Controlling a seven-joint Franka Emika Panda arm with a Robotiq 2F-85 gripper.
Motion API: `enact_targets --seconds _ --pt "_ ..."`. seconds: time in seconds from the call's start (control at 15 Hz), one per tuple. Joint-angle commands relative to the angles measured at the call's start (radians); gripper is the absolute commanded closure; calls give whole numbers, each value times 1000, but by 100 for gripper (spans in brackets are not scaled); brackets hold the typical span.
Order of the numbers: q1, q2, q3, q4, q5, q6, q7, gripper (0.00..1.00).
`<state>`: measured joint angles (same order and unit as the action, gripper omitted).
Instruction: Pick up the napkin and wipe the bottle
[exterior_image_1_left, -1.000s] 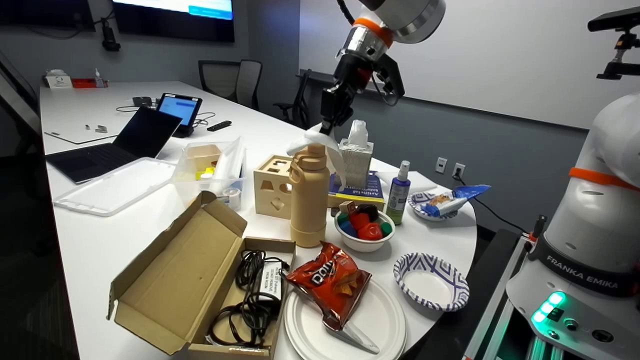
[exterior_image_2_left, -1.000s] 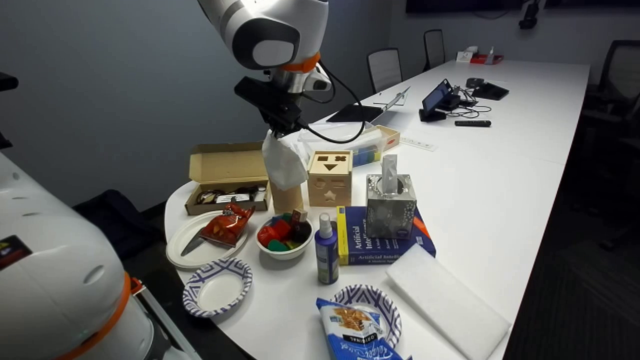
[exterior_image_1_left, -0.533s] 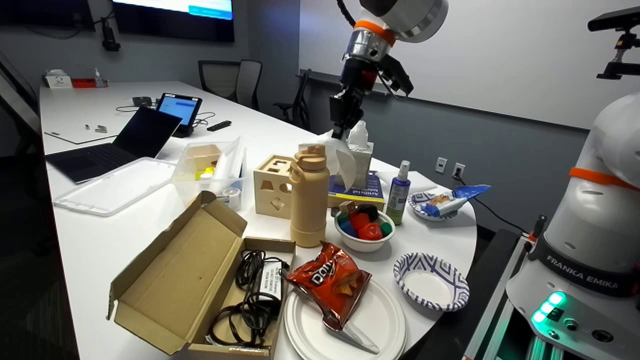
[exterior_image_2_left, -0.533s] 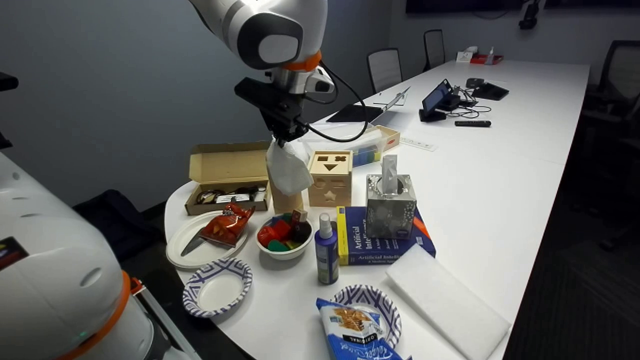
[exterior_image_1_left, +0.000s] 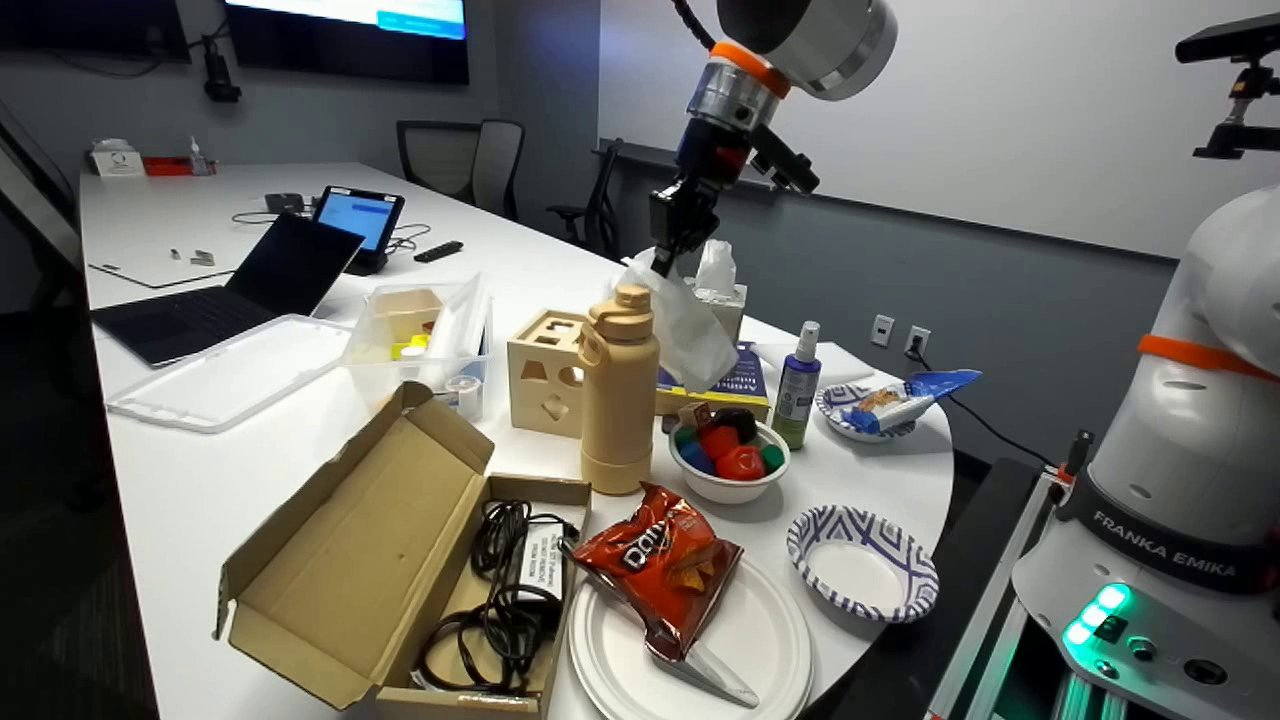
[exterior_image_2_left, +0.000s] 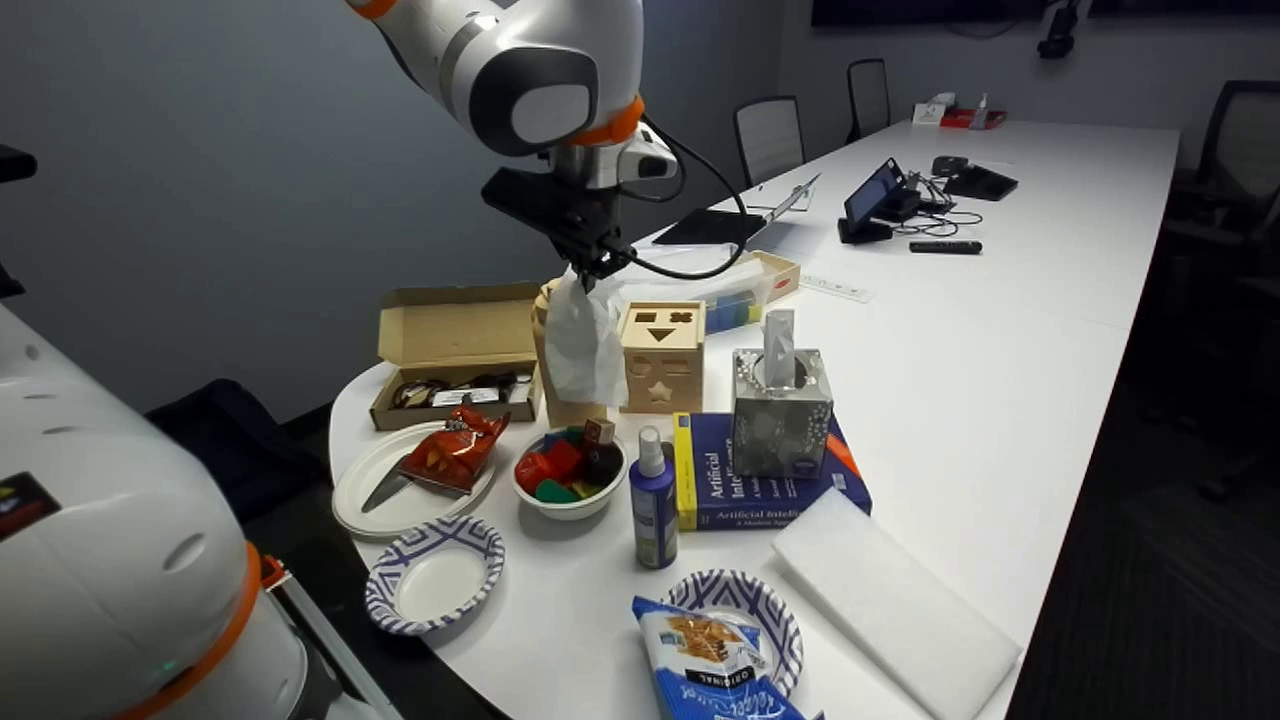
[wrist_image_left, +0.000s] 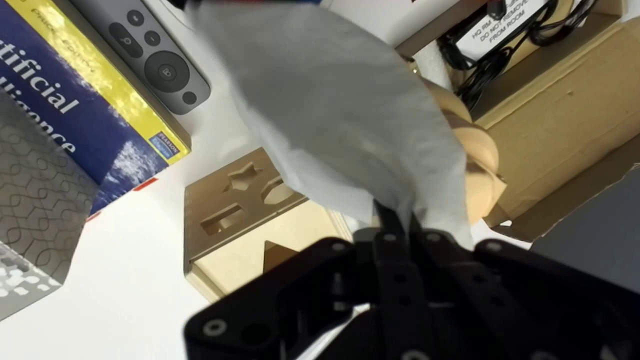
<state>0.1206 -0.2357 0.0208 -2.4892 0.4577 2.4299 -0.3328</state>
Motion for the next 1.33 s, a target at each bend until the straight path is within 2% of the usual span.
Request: enact_targets --seconds 0.0,0.13,0.27,0.53,0.73,1.0,1.27 --pt "26 -13 -26 -9 56 37 -54 100" --pt "9 -31 -23 -21 27 60 -15 100" --pt "-22 -67 -8 -45 -58 80 87 100" --pt "-113 -146 32 -108 -295 119 360 100" --pt "-193 -224 66 -158 -444 60 566 100" --pt "-193 -319 44 -207 -411 -133 631 100" --pt "-227 -390 54 -256 -420 -244 739 100"
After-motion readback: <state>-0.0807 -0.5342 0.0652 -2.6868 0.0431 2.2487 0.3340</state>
